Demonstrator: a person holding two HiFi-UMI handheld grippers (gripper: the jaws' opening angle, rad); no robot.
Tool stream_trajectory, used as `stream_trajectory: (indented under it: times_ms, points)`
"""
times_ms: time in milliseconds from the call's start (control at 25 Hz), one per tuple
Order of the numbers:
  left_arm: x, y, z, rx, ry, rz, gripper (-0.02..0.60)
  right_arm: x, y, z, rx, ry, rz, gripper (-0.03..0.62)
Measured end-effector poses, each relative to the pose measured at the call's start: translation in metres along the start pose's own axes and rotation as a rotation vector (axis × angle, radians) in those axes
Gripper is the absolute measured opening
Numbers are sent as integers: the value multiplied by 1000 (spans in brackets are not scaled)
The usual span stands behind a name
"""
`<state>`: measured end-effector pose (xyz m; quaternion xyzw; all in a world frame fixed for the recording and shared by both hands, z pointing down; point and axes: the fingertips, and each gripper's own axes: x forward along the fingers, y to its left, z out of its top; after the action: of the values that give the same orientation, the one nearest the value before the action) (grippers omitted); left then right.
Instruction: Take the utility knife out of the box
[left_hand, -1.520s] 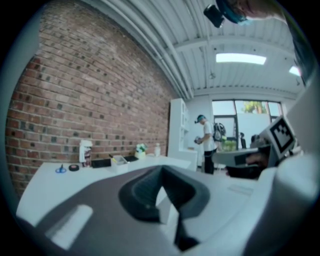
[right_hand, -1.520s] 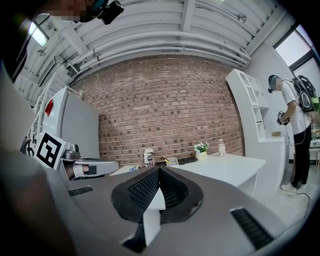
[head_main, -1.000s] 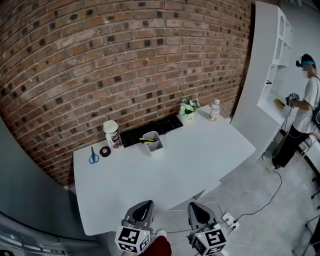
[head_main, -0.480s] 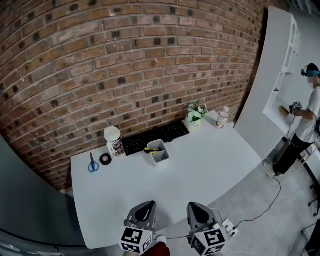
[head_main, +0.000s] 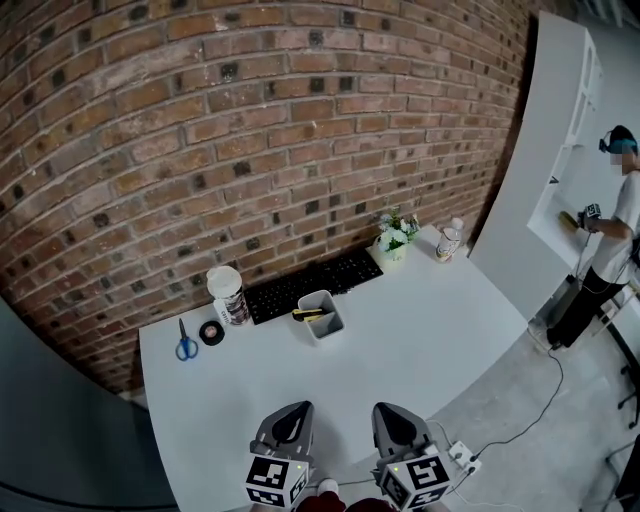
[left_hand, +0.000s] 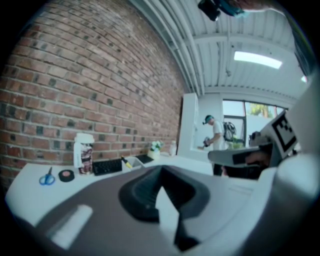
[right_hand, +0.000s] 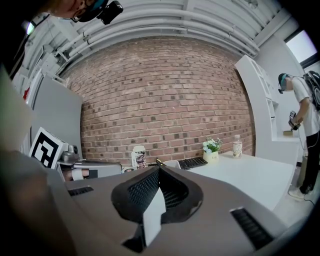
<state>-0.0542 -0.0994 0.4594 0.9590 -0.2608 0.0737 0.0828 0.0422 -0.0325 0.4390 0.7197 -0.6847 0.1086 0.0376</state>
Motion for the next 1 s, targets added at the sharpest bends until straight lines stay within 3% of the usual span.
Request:
stream_trajectory:
  times_ms: [440, 1000]
  points:
    - [10, 7, -3, -9, 4, 4, 4, 9, -4, 0, -17, 3, -11, 8]
    - [47, 20, 1, -18, 22, 77, 5, 43, -26, 15, 32, 21, 62, 8]
